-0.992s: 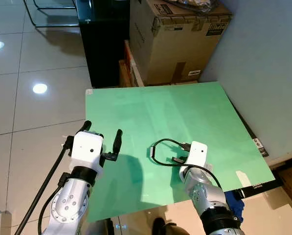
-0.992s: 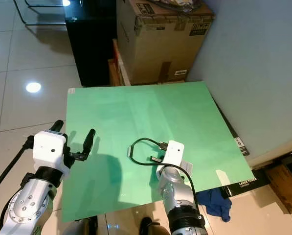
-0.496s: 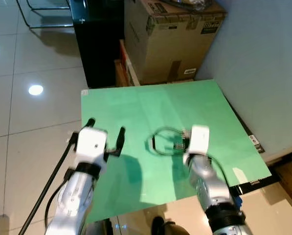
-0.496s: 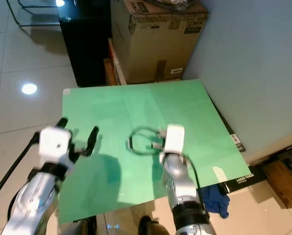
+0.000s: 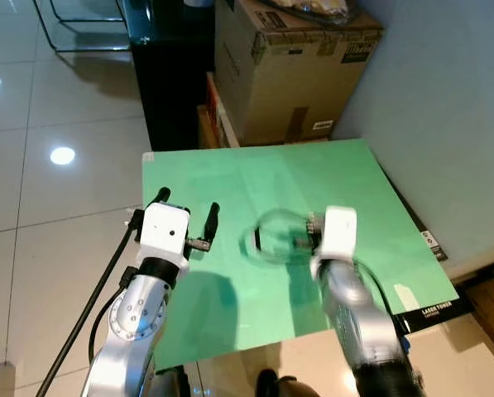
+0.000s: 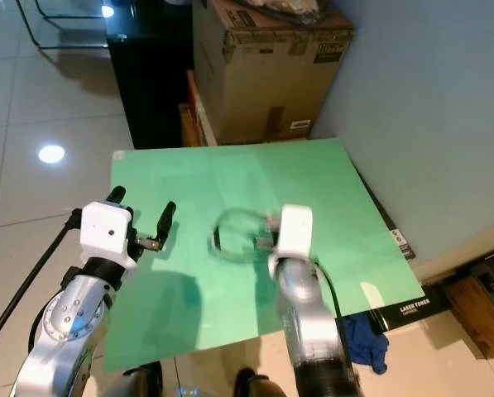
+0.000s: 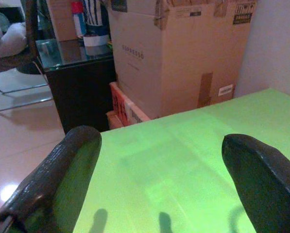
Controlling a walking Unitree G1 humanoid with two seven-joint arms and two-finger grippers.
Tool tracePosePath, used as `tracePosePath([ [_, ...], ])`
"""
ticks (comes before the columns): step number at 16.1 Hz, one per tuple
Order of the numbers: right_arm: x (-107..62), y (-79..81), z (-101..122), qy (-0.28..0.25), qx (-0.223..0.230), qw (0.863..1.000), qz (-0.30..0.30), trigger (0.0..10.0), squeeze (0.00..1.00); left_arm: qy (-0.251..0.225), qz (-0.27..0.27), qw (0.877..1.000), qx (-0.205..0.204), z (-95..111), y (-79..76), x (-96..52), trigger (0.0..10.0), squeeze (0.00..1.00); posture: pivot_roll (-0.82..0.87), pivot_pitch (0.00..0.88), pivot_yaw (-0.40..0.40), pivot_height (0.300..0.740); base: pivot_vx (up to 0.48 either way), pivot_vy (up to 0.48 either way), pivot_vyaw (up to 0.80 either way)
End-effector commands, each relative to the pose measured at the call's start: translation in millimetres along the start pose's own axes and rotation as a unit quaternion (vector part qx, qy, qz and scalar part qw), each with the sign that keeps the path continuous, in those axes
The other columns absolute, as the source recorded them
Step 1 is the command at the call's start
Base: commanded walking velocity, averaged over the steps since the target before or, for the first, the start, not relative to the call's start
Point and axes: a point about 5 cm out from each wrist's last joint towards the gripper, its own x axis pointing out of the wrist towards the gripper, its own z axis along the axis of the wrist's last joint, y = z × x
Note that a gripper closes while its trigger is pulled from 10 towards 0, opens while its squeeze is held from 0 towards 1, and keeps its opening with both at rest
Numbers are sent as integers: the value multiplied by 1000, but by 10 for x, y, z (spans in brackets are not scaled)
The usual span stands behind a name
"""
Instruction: Hang keys on a hook
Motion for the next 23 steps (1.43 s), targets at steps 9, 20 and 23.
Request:
tracePosePath([
  [9,159,-230,-200,17,-45,997,-62,10000,1000,16,0,1000,4,-60,-5,-144,10000,0,63,261,-131,740,0,0,0],
  [20,375,-284,-183,24,-12,995,-98,10000,1000,35,-3,999,15,-39,54,-339,10000,0,121,306,-106,740,0,0,0],
  [23,394,-224,-199,34,11,996,-85,10000,0,39,-5,999,14,-30,53,-369,10000,0,124,310,-107,740,0,0,0],
])
